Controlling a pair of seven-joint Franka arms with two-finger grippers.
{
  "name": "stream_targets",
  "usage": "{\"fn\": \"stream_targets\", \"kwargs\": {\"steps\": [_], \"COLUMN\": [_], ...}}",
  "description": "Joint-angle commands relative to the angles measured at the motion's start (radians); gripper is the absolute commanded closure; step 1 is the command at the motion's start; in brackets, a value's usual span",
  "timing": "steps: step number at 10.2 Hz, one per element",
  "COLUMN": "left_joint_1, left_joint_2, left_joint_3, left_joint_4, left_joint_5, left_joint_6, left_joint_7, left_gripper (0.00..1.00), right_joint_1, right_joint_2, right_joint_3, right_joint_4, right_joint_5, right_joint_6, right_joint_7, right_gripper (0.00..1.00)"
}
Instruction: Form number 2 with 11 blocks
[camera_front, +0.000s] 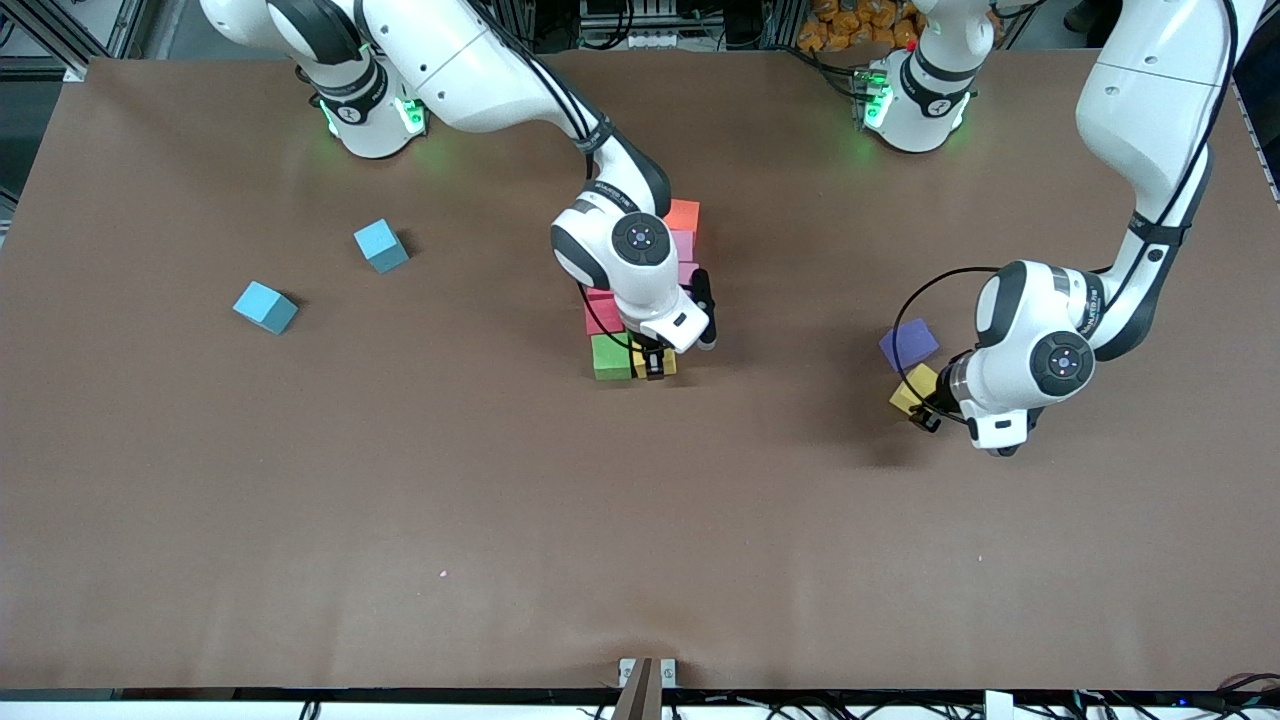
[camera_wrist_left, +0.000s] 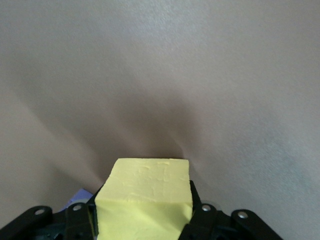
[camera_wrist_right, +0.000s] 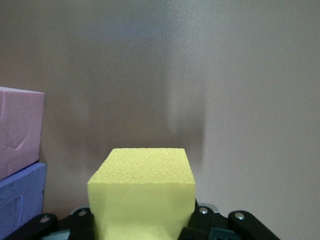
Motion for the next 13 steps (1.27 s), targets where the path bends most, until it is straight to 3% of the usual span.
{"fn": "stream_targets", "kwargs": {"steps": [1, 6, 8, 13], "left_joint_1": [-0.011, -0.04, -0.066, -0.156], "left_joint_2": [0.0, 0.016, 0.026, 0.059], "left_joint_3": [-0.001, -0.004, -0.003, -0.001], "left_joint_4": [0.009, 0.014, 0.034, 0.08], "left_joint_5": [0.009, 0.005, -0.075, -0.084], "left_joint_6": [-0.008, -0.006, -0.005, -0.003], "left_joint_7": [-0.034, -0.032, -0.04, -0.201], "left_gripper": [0.56, 0.55, 0.55, 0.55], "right_joint_1": [-0.005, -0.005, -0.005, -0.01], "right_joint_2": [0.002, 0.002, 0.002, 0.002], "right_joint_3": [0.003, 0.002, 0.002, 0.003], "right_joint_4": [0.006, 0.006, 0.006, -0.014], "right_joint_5": [0.014, 0.016, 0.014, 0.013], "right_joint_6": [-0.001, -0.002, -0.004, -0.001], "right_joint_7": [0.003, 0.035, 0.052, 0.048], "right_gripper": [0.64, 0.63, 0.63, 0.62]}}
